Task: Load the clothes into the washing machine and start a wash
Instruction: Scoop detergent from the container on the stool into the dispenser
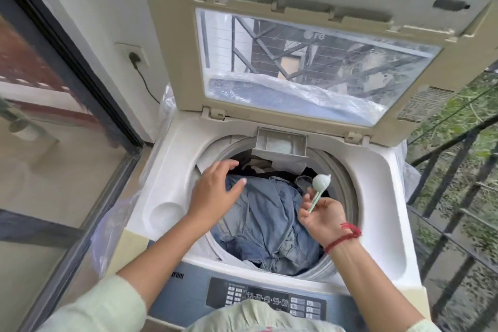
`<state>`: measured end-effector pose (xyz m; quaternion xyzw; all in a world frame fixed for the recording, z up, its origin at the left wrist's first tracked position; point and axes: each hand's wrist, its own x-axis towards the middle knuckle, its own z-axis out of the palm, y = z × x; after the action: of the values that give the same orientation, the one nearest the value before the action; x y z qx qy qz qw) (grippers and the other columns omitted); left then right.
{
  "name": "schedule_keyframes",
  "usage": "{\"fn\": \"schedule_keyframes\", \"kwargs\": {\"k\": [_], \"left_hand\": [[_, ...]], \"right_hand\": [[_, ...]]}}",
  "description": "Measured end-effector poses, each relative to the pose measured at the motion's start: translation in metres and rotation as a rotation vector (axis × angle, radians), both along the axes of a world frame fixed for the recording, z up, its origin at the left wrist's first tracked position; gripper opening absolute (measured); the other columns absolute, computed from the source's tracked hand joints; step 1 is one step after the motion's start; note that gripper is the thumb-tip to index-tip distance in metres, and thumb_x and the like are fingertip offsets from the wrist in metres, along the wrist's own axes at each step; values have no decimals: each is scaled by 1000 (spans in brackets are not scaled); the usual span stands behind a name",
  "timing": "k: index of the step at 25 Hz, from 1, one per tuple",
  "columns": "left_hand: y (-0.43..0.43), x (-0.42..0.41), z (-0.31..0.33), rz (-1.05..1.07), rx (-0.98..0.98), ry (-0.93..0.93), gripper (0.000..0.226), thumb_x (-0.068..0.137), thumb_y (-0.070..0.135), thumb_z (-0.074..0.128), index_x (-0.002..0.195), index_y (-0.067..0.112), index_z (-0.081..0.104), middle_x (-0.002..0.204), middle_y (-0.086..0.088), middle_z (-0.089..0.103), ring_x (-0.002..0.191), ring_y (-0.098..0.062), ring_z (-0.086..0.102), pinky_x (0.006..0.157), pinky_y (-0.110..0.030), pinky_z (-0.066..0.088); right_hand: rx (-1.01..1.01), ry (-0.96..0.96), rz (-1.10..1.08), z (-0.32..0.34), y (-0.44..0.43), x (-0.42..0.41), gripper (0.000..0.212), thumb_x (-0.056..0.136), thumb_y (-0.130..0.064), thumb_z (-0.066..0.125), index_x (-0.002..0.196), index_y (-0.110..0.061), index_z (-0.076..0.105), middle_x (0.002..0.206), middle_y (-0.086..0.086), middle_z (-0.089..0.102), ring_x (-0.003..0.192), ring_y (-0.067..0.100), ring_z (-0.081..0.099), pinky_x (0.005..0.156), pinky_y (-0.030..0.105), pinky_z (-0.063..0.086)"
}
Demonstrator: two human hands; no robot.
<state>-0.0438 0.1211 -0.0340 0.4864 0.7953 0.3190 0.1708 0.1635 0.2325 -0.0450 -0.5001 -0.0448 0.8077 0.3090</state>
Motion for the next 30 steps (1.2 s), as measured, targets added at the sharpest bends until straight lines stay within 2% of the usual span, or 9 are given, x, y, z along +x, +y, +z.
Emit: {"fn": "schedule_keyframes", "kwargs": {"k": [3, 5, 7, 9, 11, 15, 23, 26, 30], "left_hand": [[58, -8, -5, 108, -65, -49, 40, 79, 47, 67, 110, 25, 60, 110, 8, 64, 96, -11, 60, 79, -30, 48], [84, -10, -12, 190, -135, -150, 43, 74, 50, 71, 106, 24, 62, 105, 8, 67, 93, -12, 62, 77, -28, 48], [96, -9, -22, 245, -142, -202, 47, 70, 51, 74, 103, 20, 64, 102, 5, 69, 94, -14, 63, 77, -28, 49], [99, -8, -30, 291, -124, -225, 47, 68, 51, 76, 100, 20, 66, 98, 6, 71, 91, -13, 64, 72, -26, 48], [102, -11, -36, 334, -116, -232, 46, 65, 53, 77, 96, 22, 67, 94, 8, 72, 87, -11, 65, 68, -24, 47], [115, -15, -39, 388, -112, -273, 45, 63, 58, 76, 90, 22, 70, 87, 9, 72, 81, -10, 65, 66, -24, 49], [139, -18, -38, 456, -85, -371, 43, 64, 62, 74, 76, 20, 70, 75, 7, 69, 73, -10, 64, 65, -24, 49], [141, -19, -40, 476, -101, -388, 47, 62, 67, 71, 72, 21, 70, 71, 8, 69, 72, -12, 64, 66, -27, 51], [140, -19, -39, 486, -126, -425, 52, 59, 72, 68, 75, 22, 69, 73, 8, 69, 74, -12, 64, 69, -29, 53]], "right_hand": [[35, -106, -192, -10, 16, -16, 38, 82, -47, 46, 79, -11, 57, 62, -2, 41, 48, 9, 30, 50, 21, 20], [62, -145, -293, -9, 31, -28, 54, 75, -69, 54, 83, -16, 56, 62, -4, 37, 49, 9, 28, 50, 22, 20], [104, -171, -255, -8, 44, -40, 41, 77, -57, 64, 88, -19, 53, 64, -6, 34, 50, 7, 25, 45, 19, 23], [154, -229, -171, -11, 52, -51, 16, 82, -25, 70, 82, -20, 55, 66, -7, 38, 45, 3, 28, 36, 15, 25], [199, -277, -139, -14, 59, -57, 20, 80, -8, 71, 79, -20, 55, 67, -7, 45, 38, 0, 32, 34, 13, 25], [260, -326, -155, -14, 69, -63, 17, 79, -11, 74, 79, -19, 59, 57, -10, 48, 36, 0, 31, 35, 15, 24], [85, -60, -281, -24, 81, -75, 16, 90, -6, 57, 86, -21, 54, 101, -2, 59, 44, -2, 41, 33, 11, 26], [20, 75, -290, -19, 83, -71, 22, 98, -1, 38, 95, -17, 53, 99, 2, 60, 37, 0, 39, 35, 11, 29], [12, 104, -285, -12, 77, -70, 22, 98, 0, 37, 103, -14, 53, 102, 2, 60, 49, 2, 40, 39, 11, 33]]}}
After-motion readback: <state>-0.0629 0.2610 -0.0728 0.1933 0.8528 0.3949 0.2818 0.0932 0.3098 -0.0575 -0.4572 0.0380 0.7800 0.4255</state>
